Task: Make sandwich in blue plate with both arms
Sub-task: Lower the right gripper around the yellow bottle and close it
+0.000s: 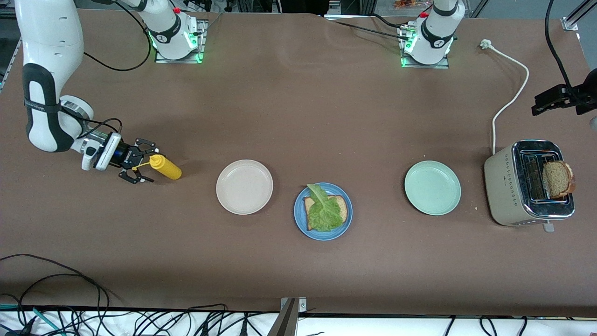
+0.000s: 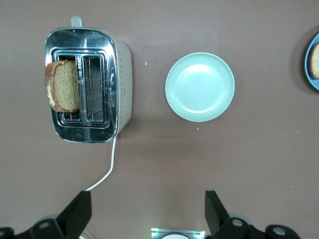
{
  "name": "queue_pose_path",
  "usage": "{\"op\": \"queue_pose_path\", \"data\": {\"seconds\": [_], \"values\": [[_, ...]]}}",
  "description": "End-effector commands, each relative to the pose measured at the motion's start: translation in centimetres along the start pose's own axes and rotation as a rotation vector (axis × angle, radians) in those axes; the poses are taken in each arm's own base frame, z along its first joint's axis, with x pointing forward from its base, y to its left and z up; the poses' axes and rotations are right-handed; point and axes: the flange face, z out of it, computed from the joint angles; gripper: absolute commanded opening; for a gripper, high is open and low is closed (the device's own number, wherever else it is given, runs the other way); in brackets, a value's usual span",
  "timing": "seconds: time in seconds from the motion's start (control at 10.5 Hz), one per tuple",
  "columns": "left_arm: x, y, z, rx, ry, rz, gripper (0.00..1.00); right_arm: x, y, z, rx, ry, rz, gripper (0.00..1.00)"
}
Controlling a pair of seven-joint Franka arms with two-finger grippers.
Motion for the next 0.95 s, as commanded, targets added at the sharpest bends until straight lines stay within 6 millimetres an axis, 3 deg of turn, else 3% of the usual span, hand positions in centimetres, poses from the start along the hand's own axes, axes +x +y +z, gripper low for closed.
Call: {"op": "queue_pose_path", "data": {"seconds": [0.0,0.48,0.57,0.76,0.86], "values": [[-0.3,0.2,-0.6,-0.020,0.002,-0.004,1.00,0.6,0.5,1.3,-0.002,0.045,-0.015,1.00],[-0.3,0.2,-0.6,-0.020,0.002,-0.004,1.00,0.7,0.4,2.6,0.015,0.053,-0.014,1.00],[-0.3,0.2,-0.6,-0.020,0.002,-0.004,1.00,0.6,0.4,2.7,0.015,0.051,-0.013,0.96],[-0.3,0.2,-0.6,-0.020,0.002,-0.006,1.00,0.4,0.4,2.7,0.016,0.049,-0.010,0.68],[-0.3,0.2,-0.6,-0.020,0.002,-0.004,1.00,0.7,0.4,3.1,0.023,0.052,-0.015,0.46]]}}
